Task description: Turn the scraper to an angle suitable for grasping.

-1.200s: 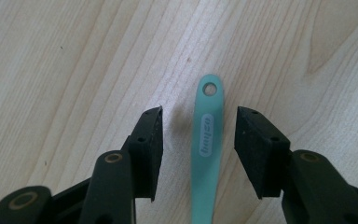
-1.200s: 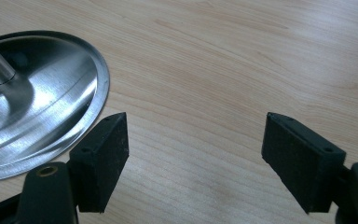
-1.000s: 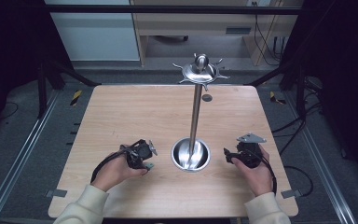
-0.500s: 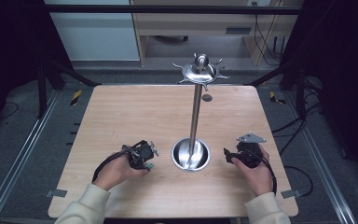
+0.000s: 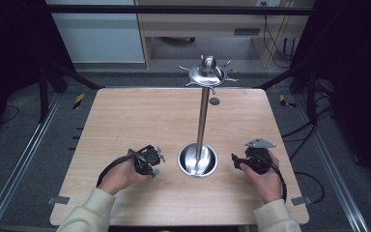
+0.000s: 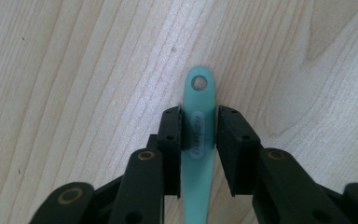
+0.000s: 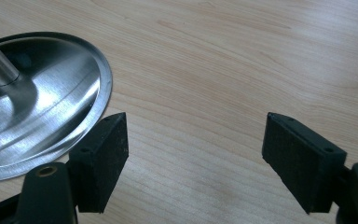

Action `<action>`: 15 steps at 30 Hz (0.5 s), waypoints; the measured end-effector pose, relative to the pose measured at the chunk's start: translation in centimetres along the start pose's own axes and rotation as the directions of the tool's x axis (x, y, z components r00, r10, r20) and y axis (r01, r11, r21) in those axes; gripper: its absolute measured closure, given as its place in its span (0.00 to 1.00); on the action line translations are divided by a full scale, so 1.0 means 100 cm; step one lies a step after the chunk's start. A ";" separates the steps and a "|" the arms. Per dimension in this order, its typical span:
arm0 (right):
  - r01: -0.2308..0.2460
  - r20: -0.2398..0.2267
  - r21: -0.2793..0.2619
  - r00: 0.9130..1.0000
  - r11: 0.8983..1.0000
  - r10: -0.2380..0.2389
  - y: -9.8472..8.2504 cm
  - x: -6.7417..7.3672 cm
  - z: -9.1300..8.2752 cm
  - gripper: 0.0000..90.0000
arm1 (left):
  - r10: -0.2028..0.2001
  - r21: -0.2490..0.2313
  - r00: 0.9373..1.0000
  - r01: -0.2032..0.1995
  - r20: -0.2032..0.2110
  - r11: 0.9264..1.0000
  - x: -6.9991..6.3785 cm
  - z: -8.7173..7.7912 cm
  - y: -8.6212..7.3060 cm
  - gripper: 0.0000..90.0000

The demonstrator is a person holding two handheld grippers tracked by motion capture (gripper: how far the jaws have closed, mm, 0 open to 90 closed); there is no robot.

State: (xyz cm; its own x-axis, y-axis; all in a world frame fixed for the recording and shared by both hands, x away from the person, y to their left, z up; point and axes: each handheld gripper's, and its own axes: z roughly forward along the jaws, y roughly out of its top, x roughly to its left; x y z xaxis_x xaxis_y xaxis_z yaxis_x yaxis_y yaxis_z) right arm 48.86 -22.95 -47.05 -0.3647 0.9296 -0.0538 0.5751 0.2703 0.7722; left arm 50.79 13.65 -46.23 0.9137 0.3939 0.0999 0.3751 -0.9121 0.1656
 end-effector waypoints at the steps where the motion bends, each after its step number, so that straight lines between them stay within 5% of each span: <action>1: -0.002 0.001 -0.001 1.000 1.000 0.002 0.000 0.000 0.000 0.26 | 0.004 0.005 1.000 -0.004 0.001 1.000 0.000 0.000 0.001 0.82; 4: -0.001 0.002 0.001 1.000 1.000 0.001 0.000 -0.001 0.000 0.25 | 0.006 0.006 1.000 -0.006 -0.003 1.000 0.000 0.000 0.001 0.82; 10: 0.000 0.003 0.001 1.000 1.000 0.000 0.000 0.000 -0.001 0.25 | -0.022 -0.064 1.000 0.020 -0.021 0.998 0.001 -0.016 -0.006 0.82; 15: 0.001 0.000 -0.002 1.000 1.000 -0.001 0.000 -0.001 -0.001 0.25 | -0.057 -0.156 0.997 0.050 -0.042 0.986 0.003 -0.036 -0.018 0.82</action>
State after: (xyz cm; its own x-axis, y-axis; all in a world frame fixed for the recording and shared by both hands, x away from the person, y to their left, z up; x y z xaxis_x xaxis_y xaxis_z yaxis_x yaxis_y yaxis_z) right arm 48.85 -23.01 -46.99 -0.3651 0.9294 -0.0542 0.5731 0.2702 0.7737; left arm 49.83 15.84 -42.91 0.8833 0.4499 0.1315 0.3912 -0.8622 0.3219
